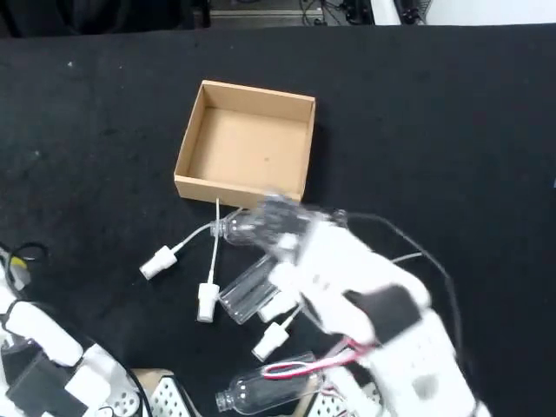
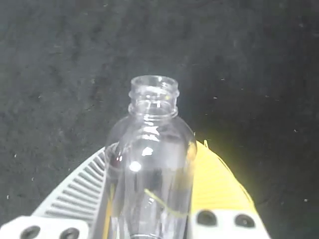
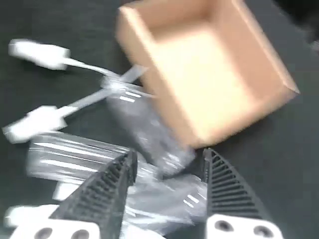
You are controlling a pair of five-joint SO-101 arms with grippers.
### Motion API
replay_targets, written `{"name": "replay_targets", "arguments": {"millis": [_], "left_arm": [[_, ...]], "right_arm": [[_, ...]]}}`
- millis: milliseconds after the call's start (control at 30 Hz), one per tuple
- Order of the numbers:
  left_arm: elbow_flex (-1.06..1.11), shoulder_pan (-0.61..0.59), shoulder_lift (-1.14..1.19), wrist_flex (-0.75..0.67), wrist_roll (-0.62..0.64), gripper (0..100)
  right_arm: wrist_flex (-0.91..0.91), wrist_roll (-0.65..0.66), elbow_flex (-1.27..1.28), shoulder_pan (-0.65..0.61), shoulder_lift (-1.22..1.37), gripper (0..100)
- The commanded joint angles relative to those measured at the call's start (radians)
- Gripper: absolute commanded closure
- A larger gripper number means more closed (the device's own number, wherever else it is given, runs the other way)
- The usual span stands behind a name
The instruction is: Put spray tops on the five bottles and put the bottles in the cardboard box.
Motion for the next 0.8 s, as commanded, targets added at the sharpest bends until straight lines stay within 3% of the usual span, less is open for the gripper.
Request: {"name": "replay_targets", "arguments": {"millis": [0,167,300,567,767], "left_arm": [[-0.065,-0.114,-0.034,-0.02,0.028,97],[-0.168,-0.231,0.049,-0.029,0.026,97],[-0.263,-0.291,0.157,-0.029,-0.002,97],[-0.475,-0.421,0.387,-0.021,-0.037,97],[-0.596,-0.467,0.509,-0.02,-0.037,97]], "right_arm": [[-0.052,0.005,-0.156,-0.164,0.272,80.5],[-0.196,0.012,-0.255,-0.273,0.573,80.3],[-0.166,0.098,-0.406,-0.351,0.805,80.1],[-0.069,0.11,-0.78,-0.364,1.207,72.8],[0.002,0.143,-0.935,-0.402,1.379,73.0]]}}
